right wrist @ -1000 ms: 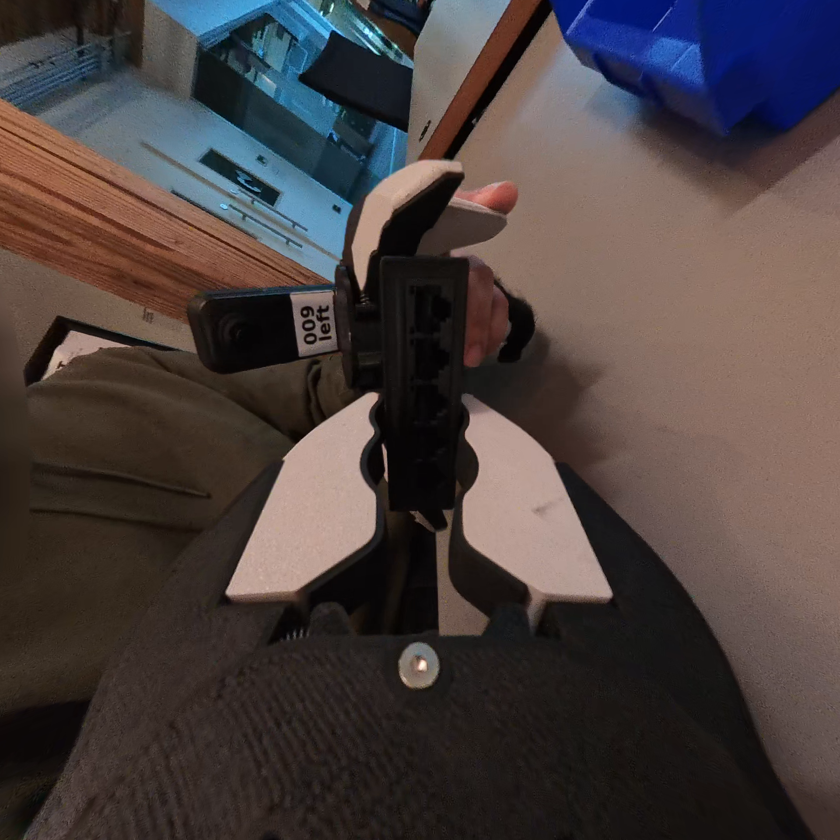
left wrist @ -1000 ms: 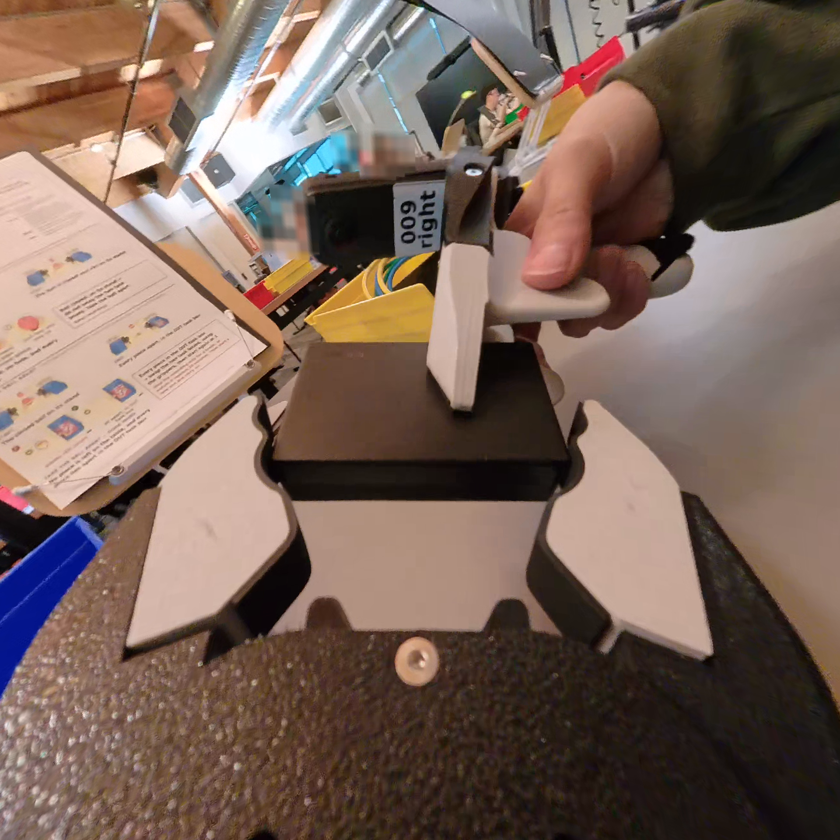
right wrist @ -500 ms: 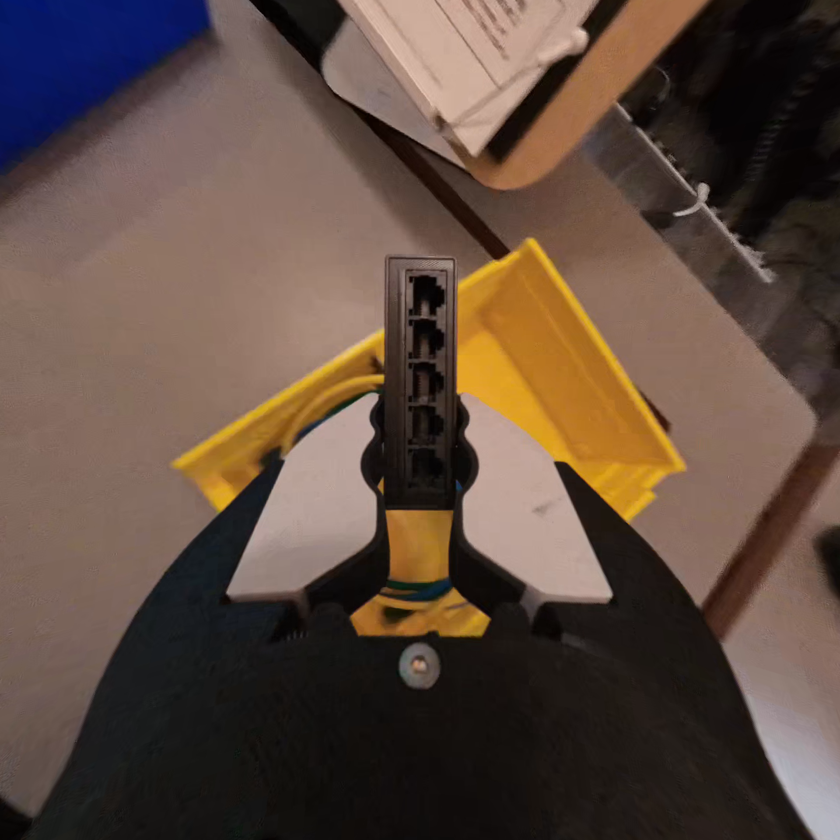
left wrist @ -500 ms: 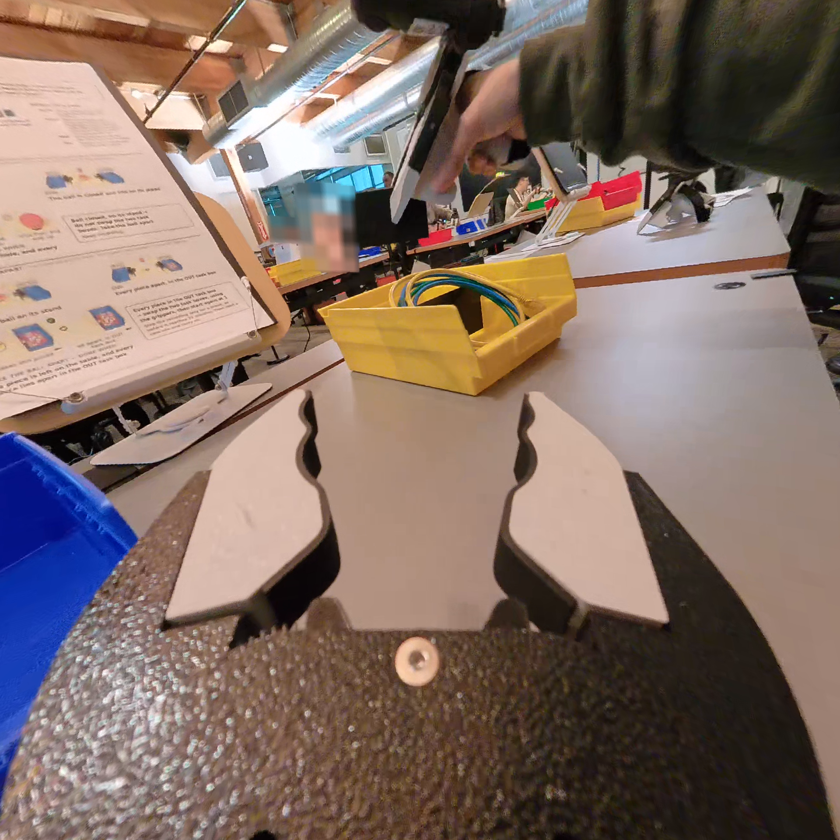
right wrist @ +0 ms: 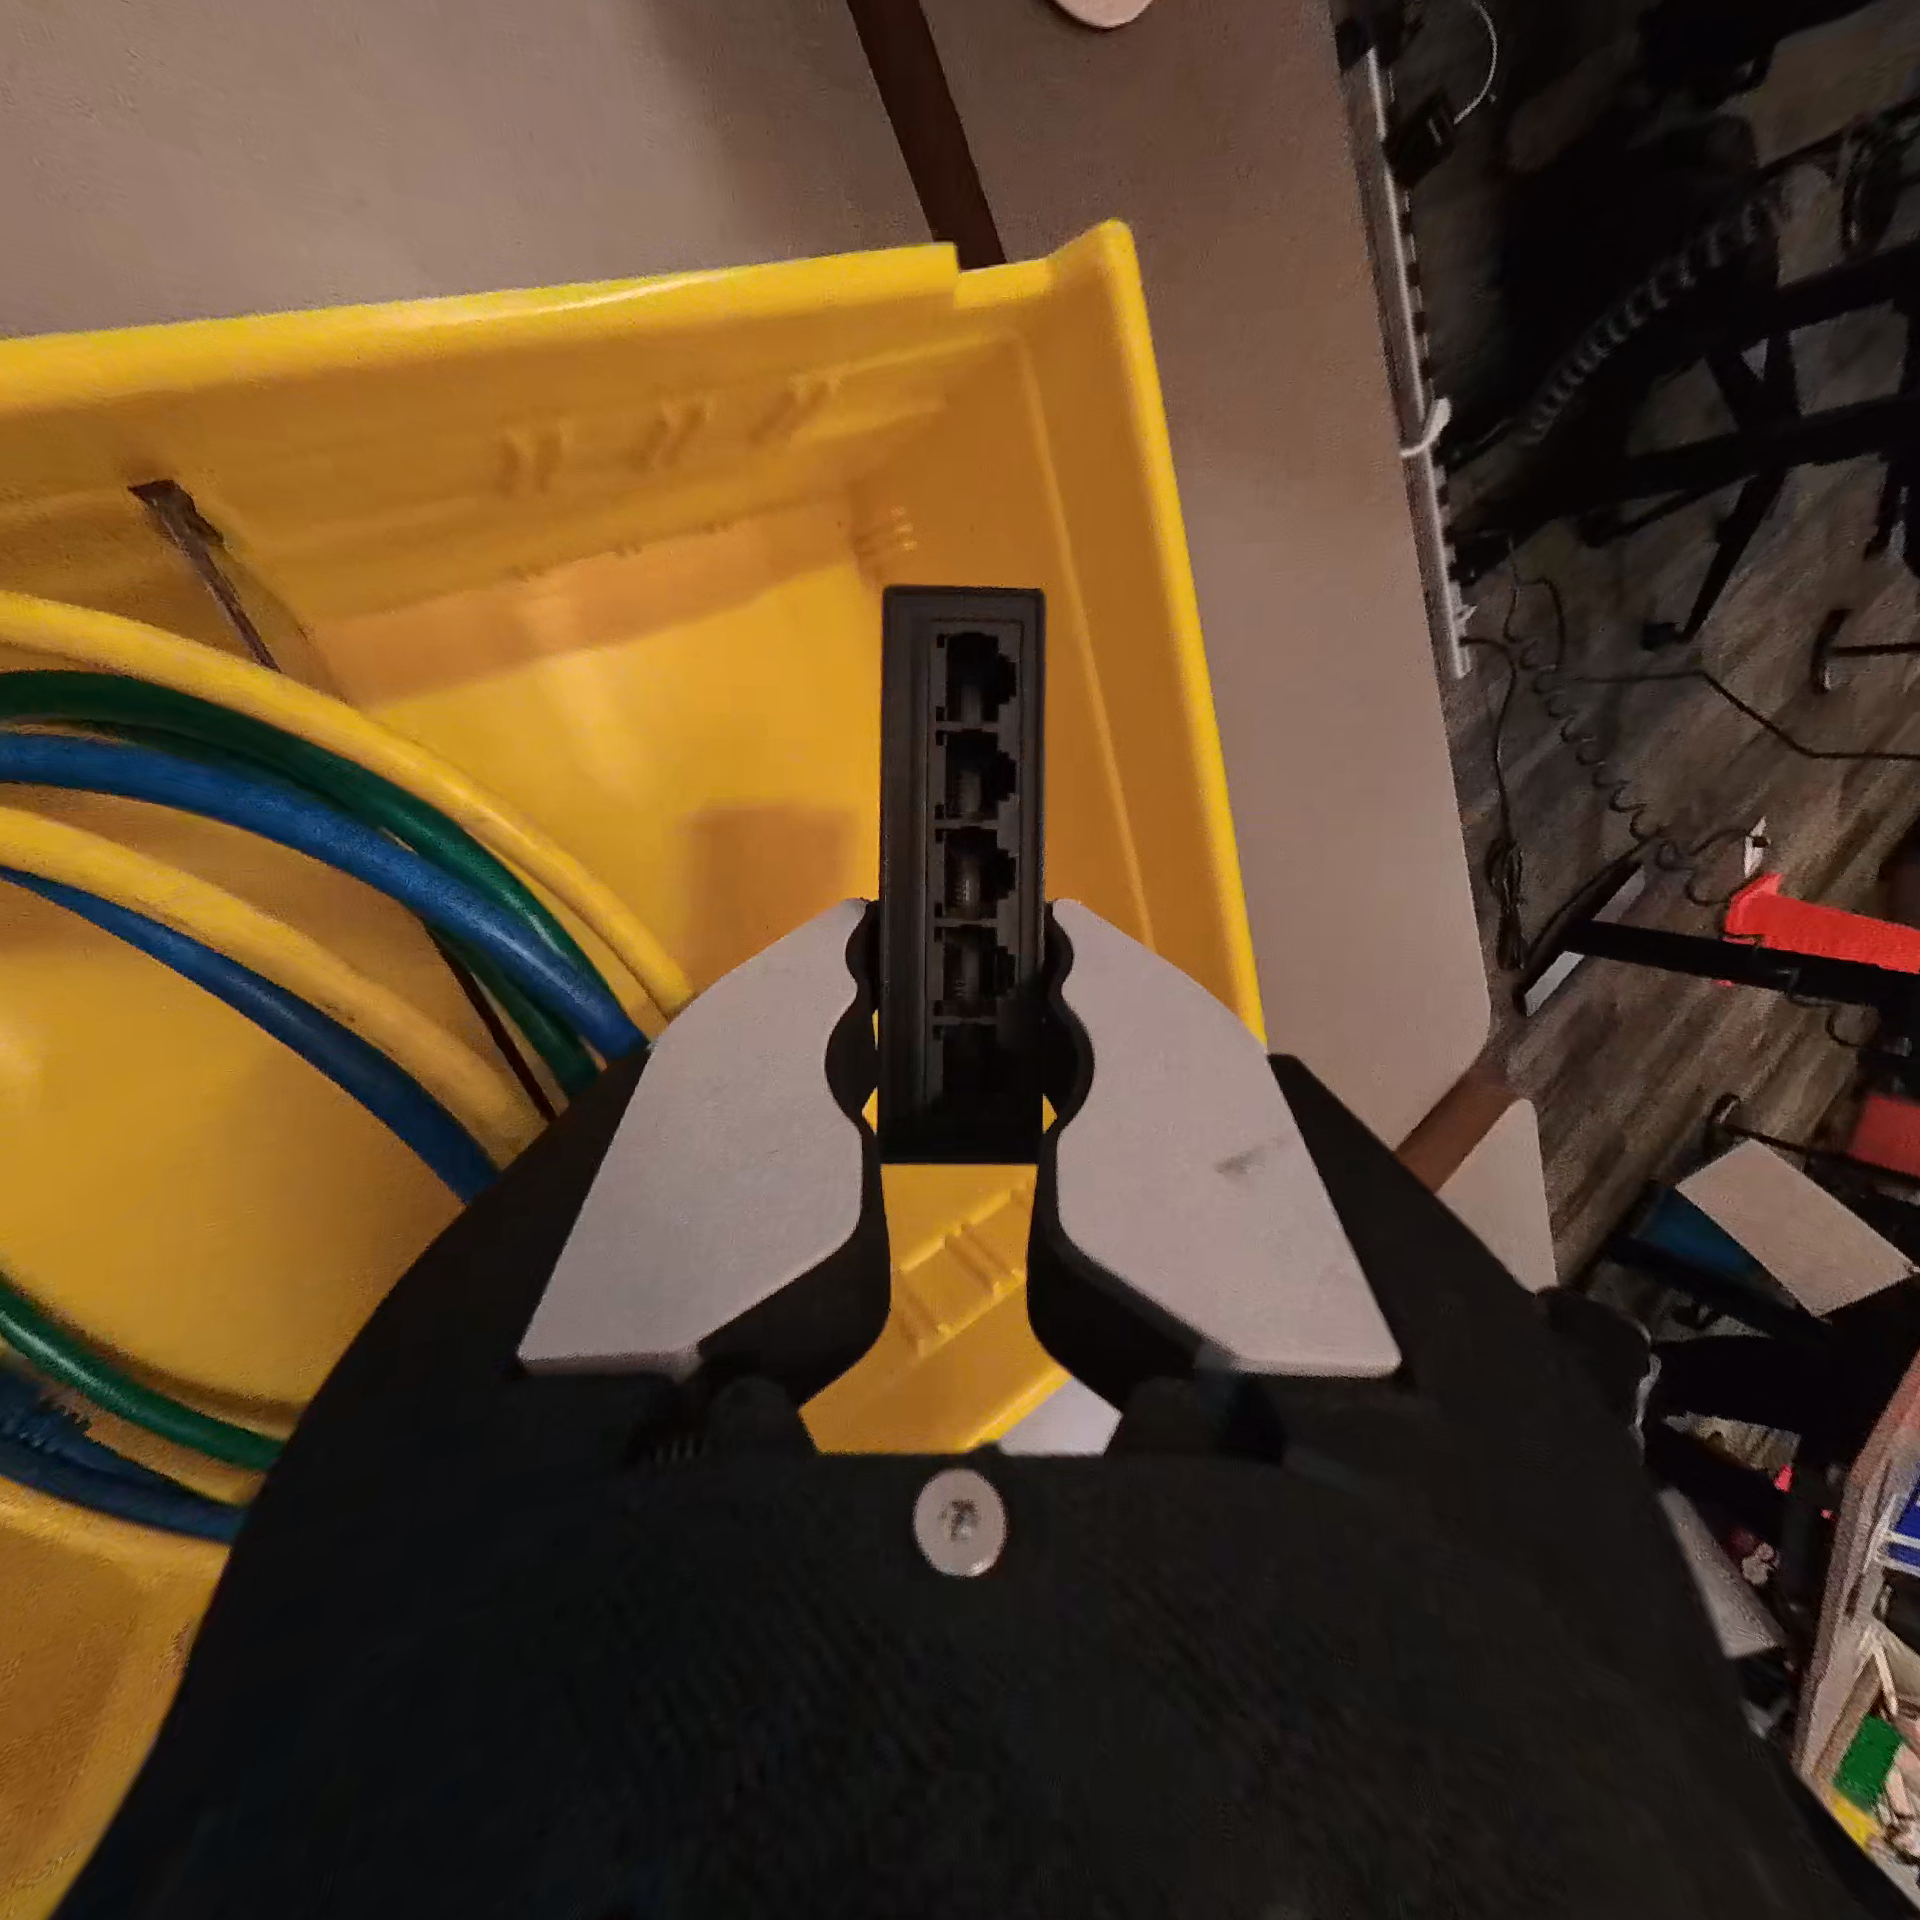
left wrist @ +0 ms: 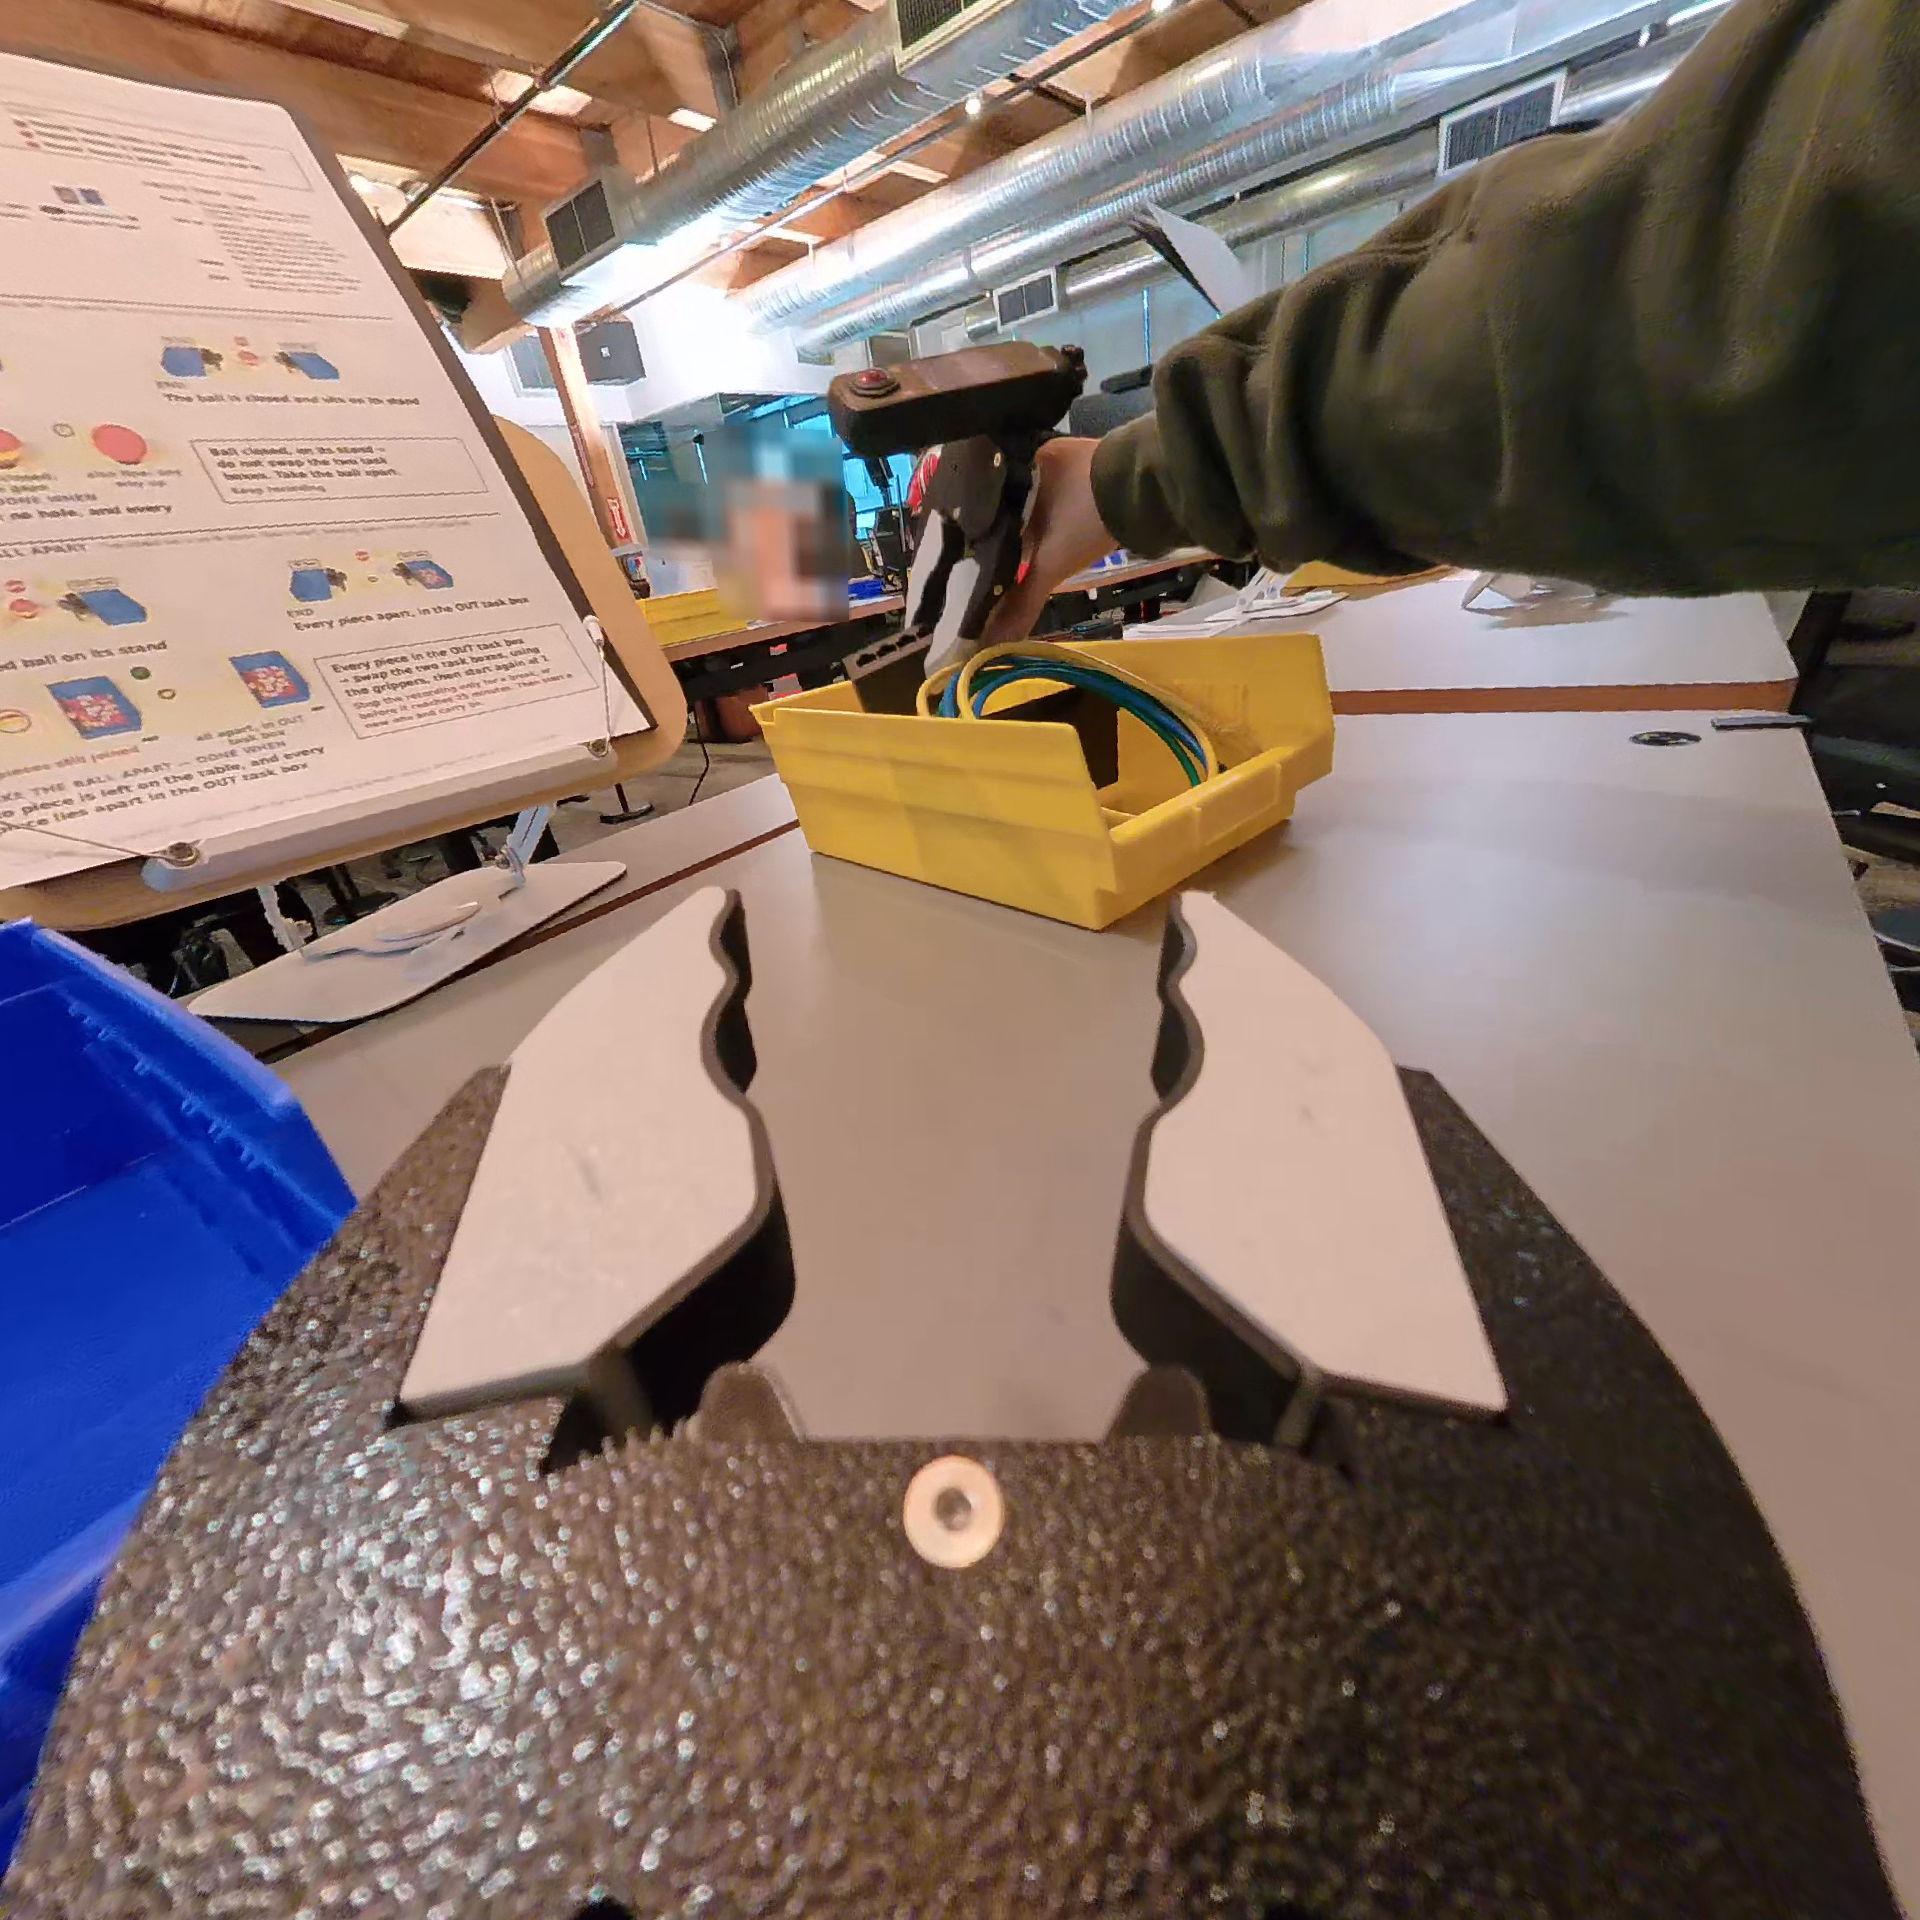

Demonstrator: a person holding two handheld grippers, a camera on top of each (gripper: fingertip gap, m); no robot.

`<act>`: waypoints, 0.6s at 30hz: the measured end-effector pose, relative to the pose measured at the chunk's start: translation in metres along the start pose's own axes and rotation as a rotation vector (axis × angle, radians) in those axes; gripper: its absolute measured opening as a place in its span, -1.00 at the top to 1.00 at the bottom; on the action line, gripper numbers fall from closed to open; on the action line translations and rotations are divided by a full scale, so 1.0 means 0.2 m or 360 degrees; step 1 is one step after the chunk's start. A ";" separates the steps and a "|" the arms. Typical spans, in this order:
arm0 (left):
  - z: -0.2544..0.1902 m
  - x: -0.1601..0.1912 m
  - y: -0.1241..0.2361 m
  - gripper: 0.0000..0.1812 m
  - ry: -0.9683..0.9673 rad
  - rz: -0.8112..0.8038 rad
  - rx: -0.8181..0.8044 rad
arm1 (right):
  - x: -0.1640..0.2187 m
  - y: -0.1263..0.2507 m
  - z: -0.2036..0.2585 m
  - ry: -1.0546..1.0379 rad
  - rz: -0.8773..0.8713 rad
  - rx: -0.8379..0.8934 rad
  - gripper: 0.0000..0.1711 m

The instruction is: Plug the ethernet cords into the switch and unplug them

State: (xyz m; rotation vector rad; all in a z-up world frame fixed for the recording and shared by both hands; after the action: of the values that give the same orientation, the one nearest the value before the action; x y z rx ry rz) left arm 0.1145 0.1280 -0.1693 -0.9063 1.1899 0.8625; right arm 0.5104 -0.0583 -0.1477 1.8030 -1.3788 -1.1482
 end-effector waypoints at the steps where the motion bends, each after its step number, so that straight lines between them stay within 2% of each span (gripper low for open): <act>1: 0.00 0.00 0.00 0.18 0.0002 0.0007 0.0002 | 0.00 -0.01 0.01 0.0008 -0.0018 -0.0011 0.68; 6: 0.00 0.00 0.00 0.18 0.0009 0.0009 -0.0001 | 0.00 -0.03 0.00 -0.0025 -0.0097 0.0031 0.63; 10: 0.00 0.00 0.00 0.20 0.0000 0.0010 -0.0007 | -0.04 0.04 -0.02 -0.0163 -0.0314 0.0022 0.60; 15: -0.01 0.02 -0.03 0.21 -0.0042 0.0078 -0.0035 | -0.01 0.25 -0.03 -0.0490 -0.0536 0.0144 0.32; 18: 0.01 0.05 -0.07 0.23 -0.0032 0.0186 -0.0088 | 0.09 0.44 0.12 -0.0794 -0.0702 0.0117 0.10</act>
State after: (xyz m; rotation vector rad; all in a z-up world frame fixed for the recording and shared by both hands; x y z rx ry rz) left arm 0.1290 0.1256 -0.1781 -0.8775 1.2160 1.0003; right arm 0.4514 -0.1003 -0.0891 2.0207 -1.3233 -1.9020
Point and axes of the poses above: each gripper's, where its closed fingertips meet, y back along the fingers, x out of its underside, z = x × y across the jaws, the point moved 3 cm from there along y, back along the fingers, and after that the axes turned 4 degrees about -x, right-handed, at the moved point
